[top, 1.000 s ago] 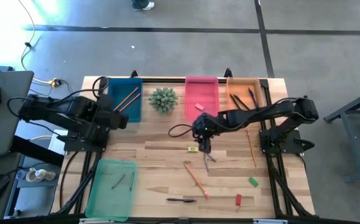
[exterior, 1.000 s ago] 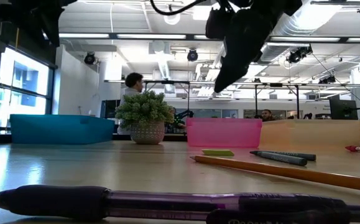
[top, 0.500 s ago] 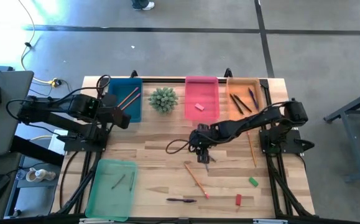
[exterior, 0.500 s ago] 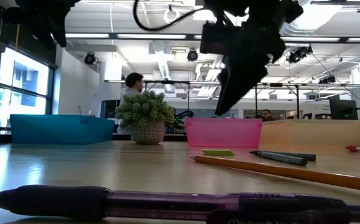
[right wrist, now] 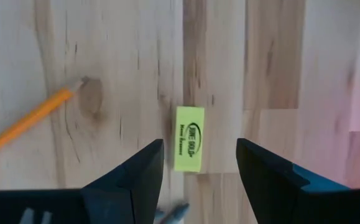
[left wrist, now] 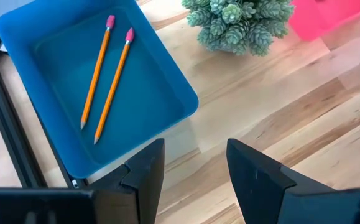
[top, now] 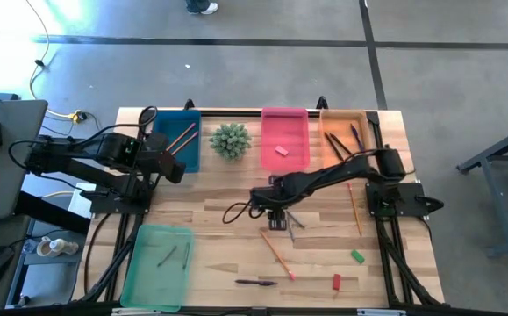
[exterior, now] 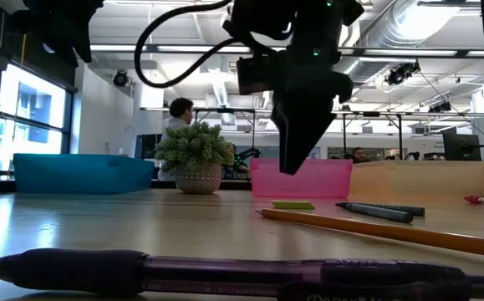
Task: Sort crayons/erasers/pens/pencils in bins
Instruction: Put the light green eraser into the pink bin
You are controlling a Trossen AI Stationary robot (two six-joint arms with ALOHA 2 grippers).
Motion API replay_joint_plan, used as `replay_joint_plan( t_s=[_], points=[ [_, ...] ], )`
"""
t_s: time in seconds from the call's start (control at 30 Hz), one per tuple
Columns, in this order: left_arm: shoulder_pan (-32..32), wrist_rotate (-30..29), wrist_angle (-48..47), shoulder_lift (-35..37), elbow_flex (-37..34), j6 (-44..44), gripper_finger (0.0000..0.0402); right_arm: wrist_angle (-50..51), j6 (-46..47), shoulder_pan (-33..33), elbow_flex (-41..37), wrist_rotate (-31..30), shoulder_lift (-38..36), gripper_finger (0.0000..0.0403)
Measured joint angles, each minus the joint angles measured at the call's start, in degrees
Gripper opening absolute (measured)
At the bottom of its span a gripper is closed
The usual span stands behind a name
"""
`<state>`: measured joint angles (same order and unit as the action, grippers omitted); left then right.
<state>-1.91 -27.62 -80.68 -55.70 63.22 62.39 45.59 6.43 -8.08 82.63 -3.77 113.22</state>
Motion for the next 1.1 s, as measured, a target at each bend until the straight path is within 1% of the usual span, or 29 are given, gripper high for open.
replay_joint_plan(
  t_s=[0.43, 0.97, 1.1],
  points=[
    [0.00, 0.01, 0.01, -0.01, -0.02, -1.12, 0.0163, -3.25, -0.01, 0.85, -1.92, 0.37, 0.60, 0.0194],
    [0.02, 0.01, 0.10, -0.04, -0.04, -1.11, 0.0163, -3.99, -0.68, 1.21, -1.59, 2.10, 5.70, 0.0194],
    [0.02, 0.03, 0.07, -0.04, -0.04, -1.13, 0.0163, -3.67, 0.53, 1.21, -1.64, 1.67, 6.06, 0.0180]
  ],
)
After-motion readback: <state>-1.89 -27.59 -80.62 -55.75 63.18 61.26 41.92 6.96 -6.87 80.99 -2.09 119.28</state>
